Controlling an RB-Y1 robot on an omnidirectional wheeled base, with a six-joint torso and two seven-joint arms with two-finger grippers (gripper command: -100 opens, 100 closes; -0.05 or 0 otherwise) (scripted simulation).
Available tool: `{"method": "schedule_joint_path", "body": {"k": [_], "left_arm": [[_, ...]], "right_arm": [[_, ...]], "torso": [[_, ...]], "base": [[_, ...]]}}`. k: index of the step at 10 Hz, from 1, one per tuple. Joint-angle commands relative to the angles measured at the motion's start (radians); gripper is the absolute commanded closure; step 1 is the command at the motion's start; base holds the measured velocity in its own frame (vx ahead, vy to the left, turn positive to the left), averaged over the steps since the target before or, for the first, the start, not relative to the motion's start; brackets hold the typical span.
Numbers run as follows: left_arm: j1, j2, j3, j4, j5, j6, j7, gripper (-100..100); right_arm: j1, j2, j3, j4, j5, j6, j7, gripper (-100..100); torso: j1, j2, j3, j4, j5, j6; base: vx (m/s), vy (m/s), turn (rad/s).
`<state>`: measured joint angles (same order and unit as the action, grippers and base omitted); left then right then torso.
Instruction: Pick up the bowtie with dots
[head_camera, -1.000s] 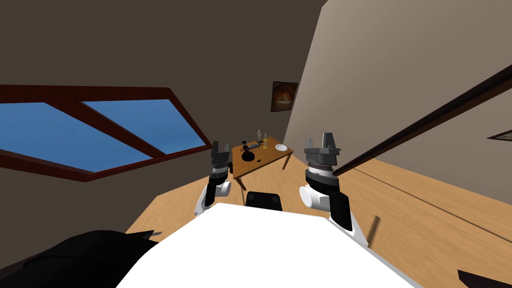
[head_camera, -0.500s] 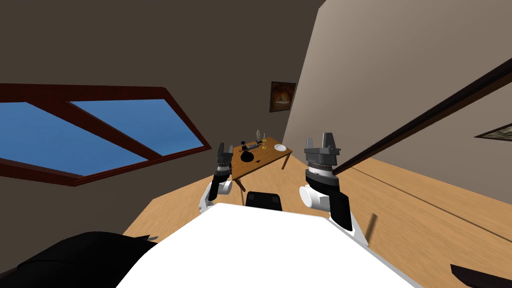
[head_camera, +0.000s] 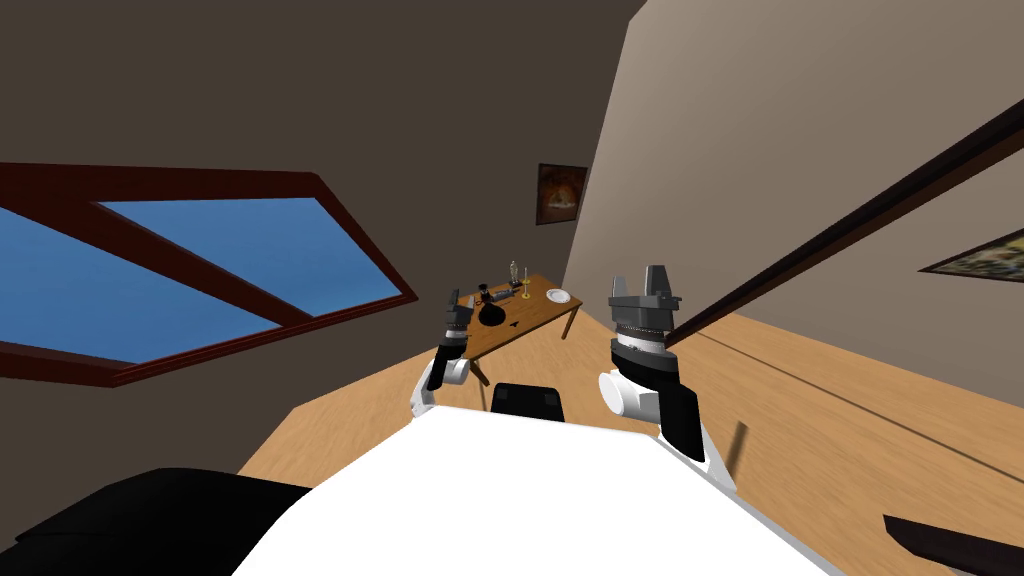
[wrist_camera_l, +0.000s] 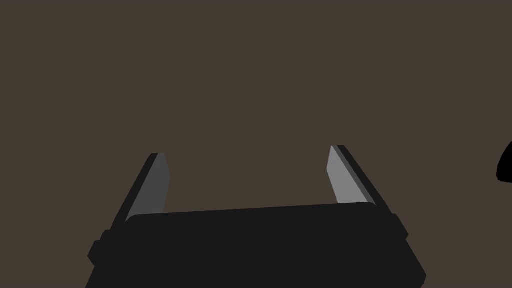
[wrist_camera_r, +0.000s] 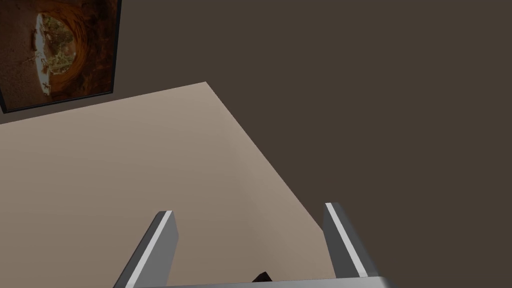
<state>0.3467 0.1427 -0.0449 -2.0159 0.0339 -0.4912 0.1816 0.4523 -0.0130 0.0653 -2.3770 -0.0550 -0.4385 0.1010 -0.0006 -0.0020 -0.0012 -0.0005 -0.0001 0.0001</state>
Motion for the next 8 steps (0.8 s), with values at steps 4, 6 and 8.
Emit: {"method": "schedule_joint_path", "body": {"k": [4, 6, 8], "left_arm": [[-0.062, 0.012, -0.011, 0.138, 0.059, 0.058, 0.062, -100], [-0.080, 0.013, -0.015, 0.178, 0.076, 0.075, 0.079, -100], [-0.099, 0.014, -0.019, 0.214, 0.093, 0.093, 0.096, -100]], "right_arm": [[0.000, 0.000, 0.000, 0.000, 0.000, 0.000, 0.000, 0], [0.000, 0.000, 0.000, 0.000, 0.000, 0.000, 0.000, 0], [0.000, 0.000, 0.000, 0.000, 0.000, 0.000, 0.000, 0]], "torso": [[0.000, 0.000, 0.000, 0.000, 0.000, 0.000], [0.000, 0.000, 0.000, 0.000, 0.000, 0.000], [0.000, 0.001, 0.000, 0.000, 0.000, 0.000]], "base": [[0.024, -0.011, -0.047], [0.022, -0.010, -0.030], [0.016, -0.010, -0.031]]}}
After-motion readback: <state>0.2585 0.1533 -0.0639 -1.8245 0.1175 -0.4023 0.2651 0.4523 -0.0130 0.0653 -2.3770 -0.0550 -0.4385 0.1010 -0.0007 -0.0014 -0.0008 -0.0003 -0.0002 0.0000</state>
